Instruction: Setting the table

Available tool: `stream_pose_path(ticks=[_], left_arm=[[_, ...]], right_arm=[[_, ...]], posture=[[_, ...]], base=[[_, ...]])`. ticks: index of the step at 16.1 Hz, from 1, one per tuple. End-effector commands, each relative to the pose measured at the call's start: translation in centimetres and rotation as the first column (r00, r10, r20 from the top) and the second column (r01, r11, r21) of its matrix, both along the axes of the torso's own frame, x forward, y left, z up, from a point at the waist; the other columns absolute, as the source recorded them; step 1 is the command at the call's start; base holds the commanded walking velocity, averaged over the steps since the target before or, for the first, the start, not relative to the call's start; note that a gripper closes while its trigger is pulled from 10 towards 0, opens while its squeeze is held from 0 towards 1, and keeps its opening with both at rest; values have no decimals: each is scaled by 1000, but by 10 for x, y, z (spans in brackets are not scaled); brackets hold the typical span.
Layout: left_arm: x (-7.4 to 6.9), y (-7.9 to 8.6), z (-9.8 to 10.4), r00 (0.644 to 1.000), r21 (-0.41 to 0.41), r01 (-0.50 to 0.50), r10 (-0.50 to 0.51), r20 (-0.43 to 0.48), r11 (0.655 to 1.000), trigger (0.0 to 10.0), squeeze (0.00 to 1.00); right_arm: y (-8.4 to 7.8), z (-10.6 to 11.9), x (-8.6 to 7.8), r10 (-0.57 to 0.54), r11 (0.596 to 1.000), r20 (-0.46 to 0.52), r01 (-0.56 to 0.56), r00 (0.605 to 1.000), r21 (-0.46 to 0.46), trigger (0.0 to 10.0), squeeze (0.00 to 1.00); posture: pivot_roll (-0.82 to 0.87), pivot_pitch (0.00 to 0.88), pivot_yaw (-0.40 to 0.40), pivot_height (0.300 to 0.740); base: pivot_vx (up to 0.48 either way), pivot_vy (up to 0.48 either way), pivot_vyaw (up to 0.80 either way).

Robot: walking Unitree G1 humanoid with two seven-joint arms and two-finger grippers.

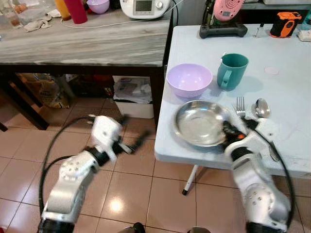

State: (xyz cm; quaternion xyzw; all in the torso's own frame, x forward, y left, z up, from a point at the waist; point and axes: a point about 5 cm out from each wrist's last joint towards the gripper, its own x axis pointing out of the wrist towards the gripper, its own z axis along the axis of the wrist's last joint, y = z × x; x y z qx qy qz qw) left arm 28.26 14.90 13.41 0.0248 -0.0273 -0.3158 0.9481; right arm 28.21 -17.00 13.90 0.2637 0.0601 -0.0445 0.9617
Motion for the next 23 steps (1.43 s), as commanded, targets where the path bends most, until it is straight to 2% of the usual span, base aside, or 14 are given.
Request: stream_pose_path(ticks=[1, 4, 8, 13, 15, 23], left_arm=[[6, 12, -3, 997, -3, -75, 75, -11, 997, 10000, 0], [16, 17, -6, 989, -43, -147, 147, -24, 988, 10000, 0], [23, 13, -5, 985, -71, -174, 174, -6, 982, 10000, 0], [29, 15, -4, 982, -82, -188, 190, 11, 979, 10000, 0], [30, 15, -3, 982, -86, -189, 190, 11, 978, 10000, 0], [34, 6, 0, 980, -118, -196, 200, 21, 973, 10000, 0]], right_arm=[[6, 8, -2, 11, 1000, 51, -11, 999, -17, 10000, 0], [10, 14, -1, 9, 1000, 91, -10, 996, 7, 10000, 0], [15, 21, 2, 23, 999, 134, -27, 991, 31, 10000, 0], [22, 28, 2, 48, 997, 173, -57, 984, 49, 10000, 0], [22, 26, 1, 49, 997, 168, -58, 985, 46, 10000, 0], [18, 26, -1, 26, 1000, 184, -24, 983, -14, 10000, 0]], posture=[[-258, 133, 105, 740], [-259, 122, 102, 740], [-262, 107, 96, 740], [-260, 108, 97, 740], [-261, 108, 100, 740], [-263, 102, 108, 740]], base=[[0, 0, 0], [0, 0, 0], [0, 141, 0], [0, 378, 0], [0, 459, -800], [0, 480, 0]])
